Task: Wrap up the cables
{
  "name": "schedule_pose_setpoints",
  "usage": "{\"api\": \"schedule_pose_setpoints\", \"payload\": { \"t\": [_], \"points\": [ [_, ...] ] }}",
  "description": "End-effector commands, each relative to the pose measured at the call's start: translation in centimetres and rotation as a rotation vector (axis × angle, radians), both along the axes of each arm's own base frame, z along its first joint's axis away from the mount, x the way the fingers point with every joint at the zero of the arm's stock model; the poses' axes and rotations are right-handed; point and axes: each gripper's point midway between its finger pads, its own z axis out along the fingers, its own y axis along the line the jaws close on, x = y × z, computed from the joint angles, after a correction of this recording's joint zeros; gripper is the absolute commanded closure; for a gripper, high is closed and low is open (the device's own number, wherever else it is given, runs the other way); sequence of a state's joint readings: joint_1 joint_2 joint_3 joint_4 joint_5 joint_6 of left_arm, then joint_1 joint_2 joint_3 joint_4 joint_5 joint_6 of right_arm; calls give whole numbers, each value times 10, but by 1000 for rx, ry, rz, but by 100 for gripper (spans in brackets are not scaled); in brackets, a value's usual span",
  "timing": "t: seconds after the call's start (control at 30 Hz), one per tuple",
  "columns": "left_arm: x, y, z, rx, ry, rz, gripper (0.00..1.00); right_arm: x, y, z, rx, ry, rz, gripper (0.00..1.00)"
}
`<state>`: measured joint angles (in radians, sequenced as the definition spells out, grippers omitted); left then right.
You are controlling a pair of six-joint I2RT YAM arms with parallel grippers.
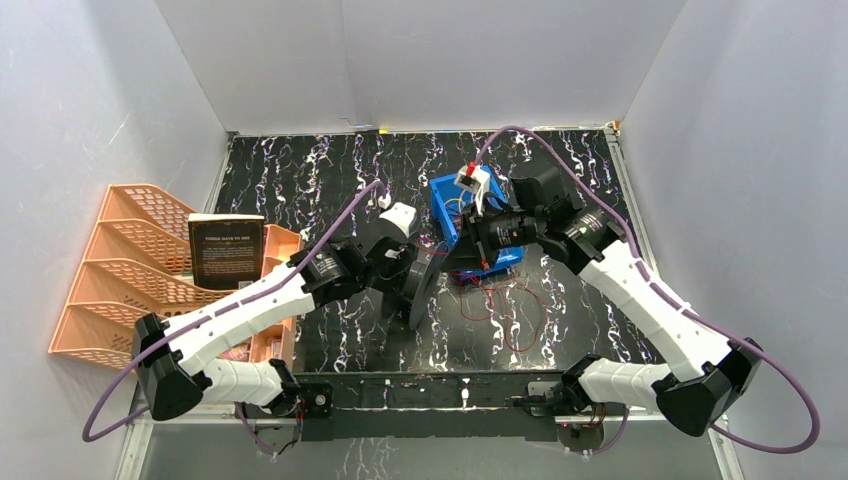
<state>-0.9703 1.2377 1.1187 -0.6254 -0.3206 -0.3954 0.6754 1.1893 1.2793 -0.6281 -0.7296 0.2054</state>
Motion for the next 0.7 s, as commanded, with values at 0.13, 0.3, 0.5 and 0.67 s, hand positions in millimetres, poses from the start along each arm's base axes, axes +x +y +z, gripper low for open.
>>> {"api": "schedule_pose_setpoints", "payload": {
  "t": [0.13,0.3,0.5,0.67],
  "points": [
    [3,4,31,-47,-77,-23,42,4,-8,22,45,-34,-132,100],
    [-4,1,49,-83,-113,-113,33,0,-12,33,81,-30,-163,100],
    [-29,-8,98,-252,-206,-299,24,-20,-10,49,152,45,-105,100],
    [-59,-17,132,-384,-258,-490,19,-41,-11,54,175,114,-22,100]
  ]
}}
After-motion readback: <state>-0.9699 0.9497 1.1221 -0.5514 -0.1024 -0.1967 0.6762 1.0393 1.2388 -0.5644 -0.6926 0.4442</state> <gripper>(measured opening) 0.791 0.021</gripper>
